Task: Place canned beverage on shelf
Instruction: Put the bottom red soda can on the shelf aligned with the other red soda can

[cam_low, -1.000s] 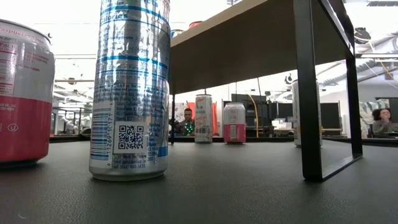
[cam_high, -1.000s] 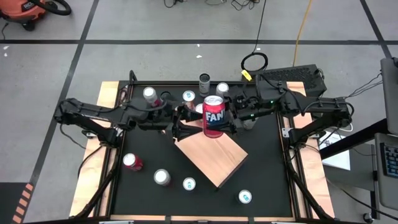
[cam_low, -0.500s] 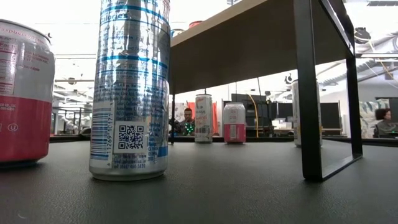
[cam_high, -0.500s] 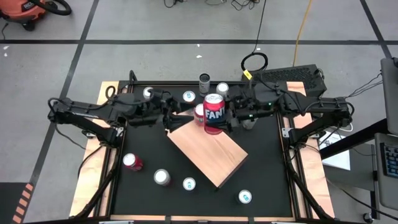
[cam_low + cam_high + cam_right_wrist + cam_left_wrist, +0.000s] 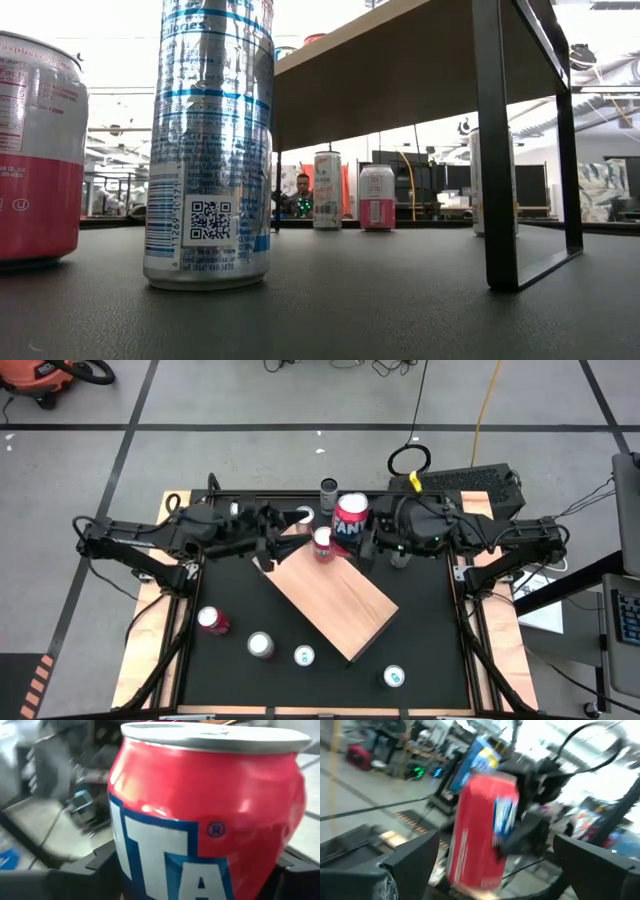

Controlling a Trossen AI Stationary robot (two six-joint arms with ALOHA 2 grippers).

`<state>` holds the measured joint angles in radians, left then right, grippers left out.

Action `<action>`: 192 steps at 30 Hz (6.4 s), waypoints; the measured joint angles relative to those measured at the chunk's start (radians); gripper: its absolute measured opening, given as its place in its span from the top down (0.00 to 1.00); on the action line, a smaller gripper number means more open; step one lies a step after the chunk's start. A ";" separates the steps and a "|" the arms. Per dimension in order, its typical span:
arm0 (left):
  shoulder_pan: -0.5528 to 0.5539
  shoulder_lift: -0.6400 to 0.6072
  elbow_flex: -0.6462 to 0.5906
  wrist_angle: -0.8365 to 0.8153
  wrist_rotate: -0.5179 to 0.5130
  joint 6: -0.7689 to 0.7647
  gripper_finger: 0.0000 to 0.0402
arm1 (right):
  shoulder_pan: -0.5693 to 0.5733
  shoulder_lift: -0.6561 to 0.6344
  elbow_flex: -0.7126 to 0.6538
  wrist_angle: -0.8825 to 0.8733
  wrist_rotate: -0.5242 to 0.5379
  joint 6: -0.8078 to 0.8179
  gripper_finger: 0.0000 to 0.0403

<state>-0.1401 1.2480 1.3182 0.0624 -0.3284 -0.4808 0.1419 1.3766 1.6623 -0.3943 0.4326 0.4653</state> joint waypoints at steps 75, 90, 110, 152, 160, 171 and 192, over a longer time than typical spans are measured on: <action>0.009 0.180 -0.003 0.139 0.008 0.117 0.27 | -0.026 0.020 0.003 0.038 -0.191 0.077 0.16; 0.010 0.180 -0.003 0.303 0.147 0.120 0.27 | -0.128 -0.039 0.003 0.060 -0.575 0.000 0.16; 0.011 0.195 -0.001 0.322 0.245 0.179 0.27 | -0.161 -0.002 0.001 0.221 -0.700 -0.012 0.21; -0.206 0.142 0.000 0.296 -0.367 0.147 0.02 | -0.162 -0.033 -0.001 0.151 -0.668 -0.102 0.31; -0.252 0.129 0.029 0.287 -0.480 0.192 0.02 | -0.159 -0.033 0.000 0.063 -0.533 -0.115 0.31; -0.239 0.129 0.115 0.287 -0.613 0.338 0.02 | -0.159 -0.013 0.000 0.057 -0.428 -0.159 0.31; -0.128 0.155 0.116 0.119 -0.468 0.225 0.02 | -0.159 0.027 0.000 0.067 -0.400 -0.175 0.31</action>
<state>-0.2679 1.4032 1.4342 0.1812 -0.7960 -0.2562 -0.0170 1.4040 1.6623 -0.3276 0.0327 0.2901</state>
